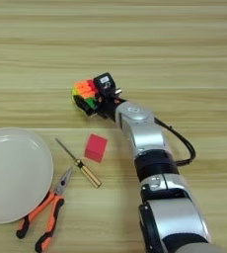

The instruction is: Move the objects on the table

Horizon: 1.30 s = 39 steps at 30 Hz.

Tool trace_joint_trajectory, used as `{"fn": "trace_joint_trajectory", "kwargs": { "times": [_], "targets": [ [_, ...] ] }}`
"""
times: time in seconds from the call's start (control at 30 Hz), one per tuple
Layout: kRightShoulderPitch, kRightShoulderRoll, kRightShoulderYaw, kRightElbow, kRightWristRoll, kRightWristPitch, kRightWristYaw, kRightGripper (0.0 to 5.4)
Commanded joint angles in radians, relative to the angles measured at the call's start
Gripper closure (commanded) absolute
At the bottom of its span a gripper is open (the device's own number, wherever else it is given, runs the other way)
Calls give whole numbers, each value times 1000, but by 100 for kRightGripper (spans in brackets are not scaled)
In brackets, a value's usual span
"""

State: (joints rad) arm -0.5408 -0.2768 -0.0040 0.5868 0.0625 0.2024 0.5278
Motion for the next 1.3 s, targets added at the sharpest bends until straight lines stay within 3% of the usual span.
{"fn": "trace_joint_trajectory", "kwargs": {
  "times": [0.03, 0.33, 0.6, 0.93, 1.3],
  "targets": [
    [-95, -17, -15, -31, 0, -48, -19, 186],
    [-103, -22, -26, -33, 8, -76, -13, 208],
    [-65, -35, -23, -226, 38, -76, 53, 208],
    [63, -50, 36, -570, 181, 63, 284, 208],
    [136, -29, 175, -723, 179, 121, 352, 208]
  ]
}}
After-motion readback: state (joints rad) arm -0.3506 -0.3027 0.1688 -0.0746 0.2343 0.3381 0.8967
